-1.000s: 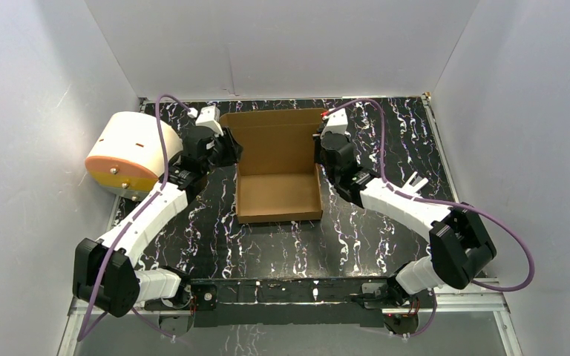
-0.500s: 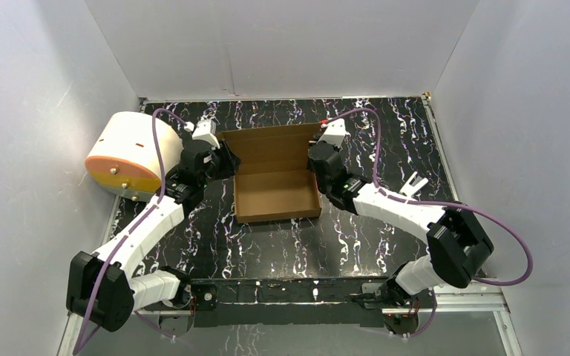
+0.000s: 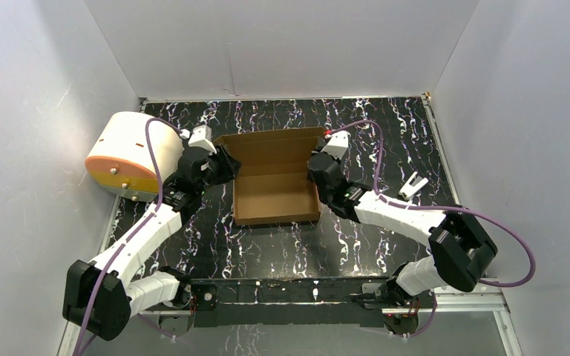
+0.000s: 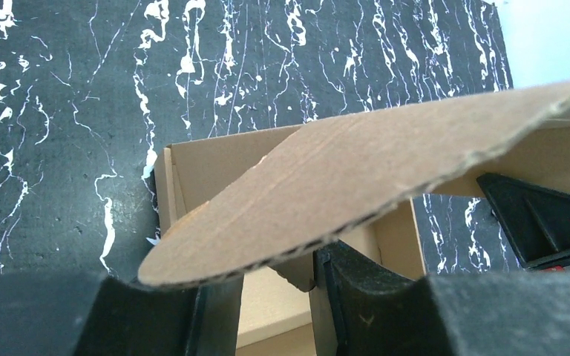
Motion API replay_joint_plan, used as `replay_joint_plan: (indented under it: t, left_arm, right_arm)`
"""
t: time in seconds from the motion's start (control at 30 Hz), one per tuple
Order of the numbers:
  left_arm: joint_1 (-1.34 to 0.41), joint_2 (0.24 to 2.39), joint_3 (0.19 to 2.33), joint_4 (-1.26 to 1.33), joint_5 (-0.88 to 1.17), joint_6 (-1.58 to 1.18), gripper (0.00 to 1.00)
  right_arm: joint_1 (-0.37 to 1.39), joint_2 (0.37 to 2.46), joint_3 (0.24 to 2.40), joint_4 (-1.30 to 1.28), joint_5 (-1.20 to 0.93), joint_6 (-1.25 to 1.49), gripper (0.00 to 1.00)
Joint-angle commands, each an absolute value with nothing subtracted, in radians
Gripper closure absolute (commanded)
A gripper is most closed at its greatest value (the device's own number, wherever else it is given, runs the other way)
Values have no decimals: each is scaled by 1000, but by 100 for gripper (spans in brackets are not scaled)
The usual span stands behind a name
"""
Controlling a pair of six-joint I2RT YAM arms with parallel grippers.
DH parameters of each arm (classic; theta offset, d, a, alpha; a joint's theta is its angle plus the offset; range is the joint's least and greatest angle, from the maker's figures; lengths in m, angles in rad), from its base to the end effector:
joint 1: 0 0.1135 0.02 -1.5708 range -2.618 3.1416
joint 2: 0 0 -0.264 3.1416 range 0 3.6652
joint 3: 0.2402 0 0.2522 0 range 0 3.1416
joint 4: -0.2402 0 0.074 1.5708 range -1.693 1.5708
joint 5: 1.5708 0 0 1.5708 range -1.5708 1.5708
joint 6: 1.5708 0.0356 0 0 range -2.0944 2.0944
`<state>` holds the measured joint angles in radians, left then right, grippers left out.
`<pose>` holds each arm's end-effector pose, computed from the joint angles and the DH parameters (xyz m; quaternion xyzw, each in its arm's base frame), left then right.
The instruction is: Fold the paper box
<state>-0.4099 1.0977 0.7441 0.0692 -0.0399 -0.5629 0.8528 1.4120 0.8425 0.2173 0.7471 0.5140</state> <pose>0.2349 -0.1005 0.2892 -0.0731 0.7968 -0.2662 0.5376 0.2227 0.2182 0.2581 0.0771 0.7878 0.1044 0.6021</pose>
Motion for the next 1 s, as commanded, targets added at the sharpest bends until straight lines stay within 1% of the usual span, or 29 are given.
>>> replay_joint_plan:
  t: [0.0,0.2,0.37,0.6,0.7,0.87,0.97]
  left_arm:
    - [-429,1084,747,125,34,-614,69]
    - [-436,1082,749,132,41,-626,68]
    - [-439,1073,728,132,42,-623,67]
    - [-439,1007,647,115,52,-633,62]
    - [-439,960,606,89,49,-637,58]
    - [-439,892,571,50,81,-654,46]
    - [-439,845,550,8,106,-669,38]
  right_arm:
    - [871,1412,909,211,704,598,75]
    - [871,1422,918,207,715,653,74]
    - [871,1425,918,212,719,615,73]
    - [871,1373,785,246,678,596,72]
    - [871,1343,744,236,655,582,69]
    - [871,1271,670,253,565,548,60]
    - [870,1216,639,224,508,529,49]
